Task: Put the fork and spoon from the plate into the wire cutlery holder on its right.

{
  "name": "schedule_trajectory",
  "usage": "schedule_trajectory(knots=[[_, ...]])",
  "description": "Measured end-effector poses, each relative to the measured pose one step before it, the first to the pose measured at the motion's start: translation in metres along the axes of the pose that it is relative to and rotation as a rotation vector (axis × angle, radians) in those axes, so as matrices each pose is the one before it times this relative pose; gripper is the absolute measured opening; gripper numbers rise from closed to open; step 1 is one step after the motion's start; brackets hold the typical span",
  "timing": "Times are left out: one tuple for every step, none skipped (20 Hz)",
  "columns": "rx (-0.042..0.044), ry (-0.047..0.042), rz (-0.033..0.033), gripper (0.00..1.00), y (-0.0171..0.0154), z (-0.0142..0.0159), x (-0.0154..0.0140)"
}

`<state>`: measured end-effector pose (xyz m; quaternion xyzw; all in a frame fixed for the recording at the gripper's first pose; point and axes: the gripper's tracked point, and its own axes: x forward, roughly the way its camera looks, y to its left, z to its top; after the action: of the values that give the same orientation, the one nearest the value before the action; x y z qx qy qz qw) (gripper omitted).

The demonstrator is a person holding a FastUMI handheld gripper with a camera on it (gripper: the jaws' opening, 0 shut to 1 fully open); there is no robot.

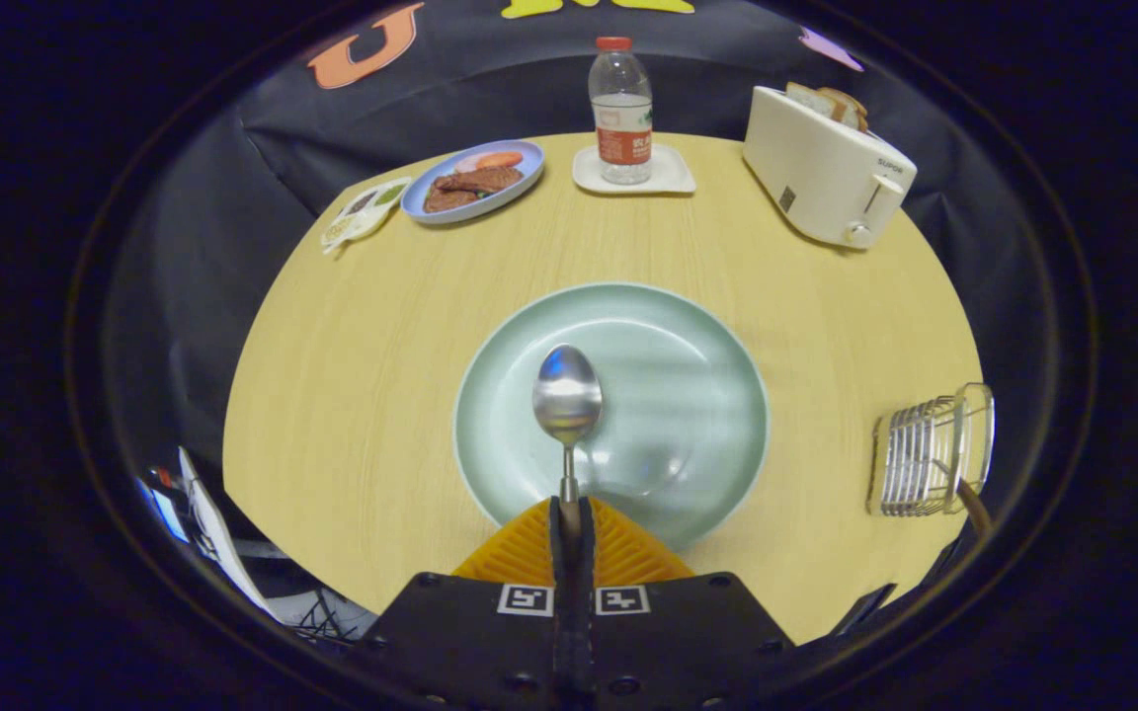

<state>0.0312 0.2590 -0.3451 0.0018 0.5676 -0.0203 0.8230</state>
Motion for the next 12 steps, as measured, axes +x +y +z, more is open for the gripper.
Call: schedule_trajectory(knots=[[-0.00649,0.01973,0.00152,0.01,-0.00595,0.00179,-0.01239],[-0.00796,0.01169,0.00025,0.01,-0.00896,0.00160,-0.01405],[-0.00659,0.00250,0.00016,0.01,-0.00970,0.00322,-0.01383],[-0.00768,0.00373,-0.00402,0.01,-0.01189,0.00055,-0.01431],[-0.00074,0.00331,-0.00446,0.01,-0.01318,0.00052,-0.01410],[0.00165,0.00050,-0.00042,0.01,-0.01373,0.00077,-0.01259],[-0.00143,-0.00800,-0.00601,0.01,-0.01456,0.00245,-0.01183],[-0.00052,-0.01272,-0.01528,0.01,-0.01811,0.00280,-0.01280],[0.00284,-0.01135,-0.01800,0.01,-0.01861,0.00220,-0.01087],[0.00837,-0.00226,-0.00908,0.01,-0.01687,-0.00160,-0.01025],[0.01911,0.00421,0.00232,0.01,-0.01626,-0.00205,-0.01020],[0.02867,0.00383,0.00363,0.01,-0.01763,-0.00158,-0.01085]])
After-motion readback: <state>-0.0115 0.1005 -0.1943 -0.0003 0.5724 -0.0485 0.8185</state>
